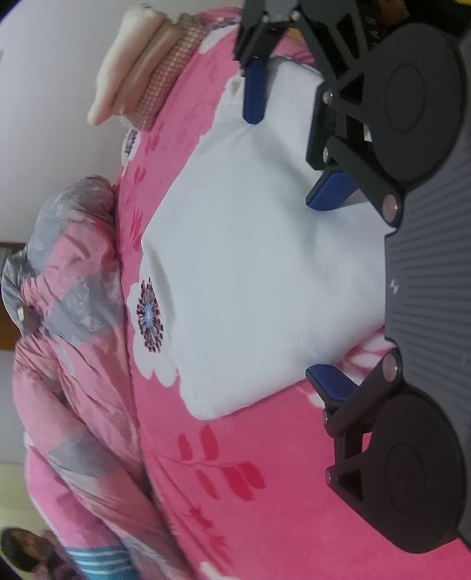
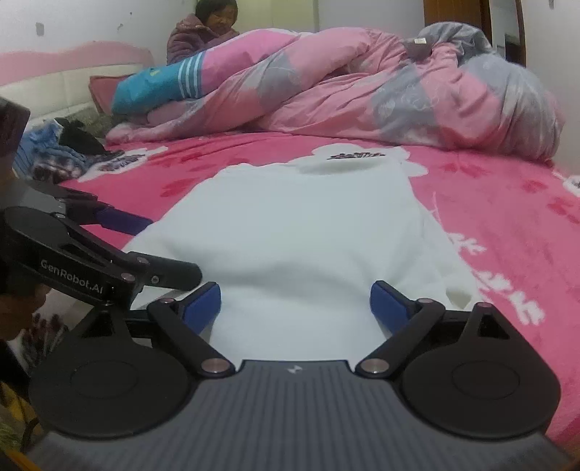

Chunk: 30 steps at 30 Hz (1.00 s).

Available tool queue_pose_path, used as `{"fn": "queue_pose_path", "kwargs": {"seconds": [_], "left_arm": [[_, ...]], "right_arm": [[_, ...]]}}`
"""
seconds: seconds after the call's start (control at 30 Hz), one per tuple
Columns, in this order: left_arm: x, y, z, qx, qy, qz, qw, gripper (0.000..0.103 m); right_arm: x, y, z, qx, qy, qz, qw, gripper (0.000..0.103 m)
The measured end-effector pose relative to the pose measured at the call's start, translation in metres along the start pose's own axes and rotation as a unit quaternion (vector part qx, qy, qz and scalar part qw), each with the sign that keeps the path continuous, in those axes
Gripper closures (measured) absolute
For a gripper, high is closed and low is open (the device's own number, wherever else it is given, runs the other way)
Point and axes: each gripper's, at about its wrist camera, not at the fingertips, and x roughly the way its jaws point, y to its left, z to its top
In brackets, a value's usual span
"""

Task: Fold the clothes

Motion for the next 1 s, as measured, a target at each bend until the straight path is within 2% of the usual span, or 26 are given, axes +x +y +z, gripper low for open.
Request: {"fn": "queue_pose_path", "kwargs": {"seconds": [0.23, 0.4, 0.5, 1.0], "left_arm": [[-0.003, 0.004, 0.0, -0.015, 0.006, -0.006, 0.9999, 0.01], [0.002, 0.009, -0.001, -0.04, 0.023, -0.01, 0.9989, 0.006], [0.003, 0.009, -0.002, -0.046, 0.025, -0.006, 0.9986, 0.004], [0.002, 0.006, -0.004, -0.068, 0.037, 0.005, 0.997, 0.001]], "right_arm": [[-0.006, 0.0, -0.001, 0.003, -0.015, -0.008, 1.0, 0.007], [0.0, 0.001, -0.001, -0.004, 0.006, -0.006, 1.0, 0.001], [0.003, 0.009, -0.001, -0.026, 0.017, -0.019, 0.999, 0.001], [-0.003, 0.004, -0.005, -0.026, 0.018, 0.001, 0.999, 0.001]]}}
